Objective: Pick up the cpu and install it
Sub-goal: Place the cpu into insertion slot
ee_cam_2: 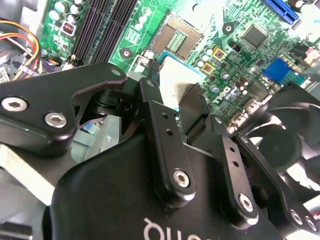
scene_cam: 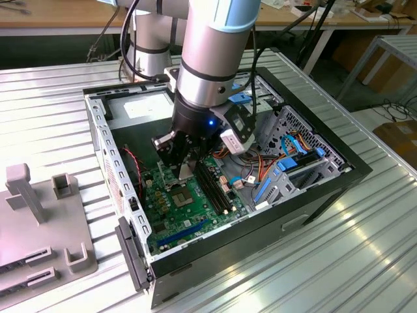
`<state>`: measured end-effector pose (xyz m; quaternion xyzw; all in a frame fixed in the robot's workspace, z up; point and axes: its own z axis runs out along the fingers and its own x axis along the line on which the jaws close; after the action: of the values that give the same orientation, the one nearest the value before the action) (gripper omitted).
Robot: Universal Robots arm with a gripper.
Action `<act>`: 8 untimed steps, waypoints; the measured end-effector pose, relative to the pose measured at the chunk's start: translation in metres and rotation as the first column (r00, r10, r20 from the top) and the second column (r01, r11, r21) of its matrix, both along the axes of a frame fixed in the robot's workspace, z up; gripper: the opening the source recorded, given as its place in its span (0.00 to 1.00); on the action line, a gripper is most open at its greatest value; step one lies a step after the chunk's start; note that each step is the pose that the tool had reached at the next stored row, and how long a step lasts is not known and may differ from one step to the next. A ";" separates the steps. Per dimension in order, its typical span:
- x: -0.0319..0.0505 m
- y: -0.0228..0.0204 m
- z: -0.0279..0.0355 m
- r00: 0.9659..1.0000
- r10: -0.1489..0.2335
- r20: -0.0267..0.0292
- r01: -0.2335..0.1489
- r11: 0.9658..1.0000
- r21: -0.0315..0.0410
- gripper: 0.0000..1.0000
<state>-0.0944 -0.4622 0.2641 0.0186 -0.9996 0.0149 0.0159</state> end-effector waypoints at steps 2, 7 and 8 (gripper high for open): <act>0.0004 0.0000 -0.0029 1.000 0.000 -0.005 0.000 1.000 0.000 0.41; 0.0003 0.0000 -0.0035 1.000 0.000 -0.007 0.000 1.000 0.000 0.41; 0.0003 0.0000 -0.0035 1.000 0.000 -0.007 0.000 1.000 0.000 0.41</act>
<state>-0.0941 -0.4622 0.2606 0.0186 -0.9995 0.0148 0.0195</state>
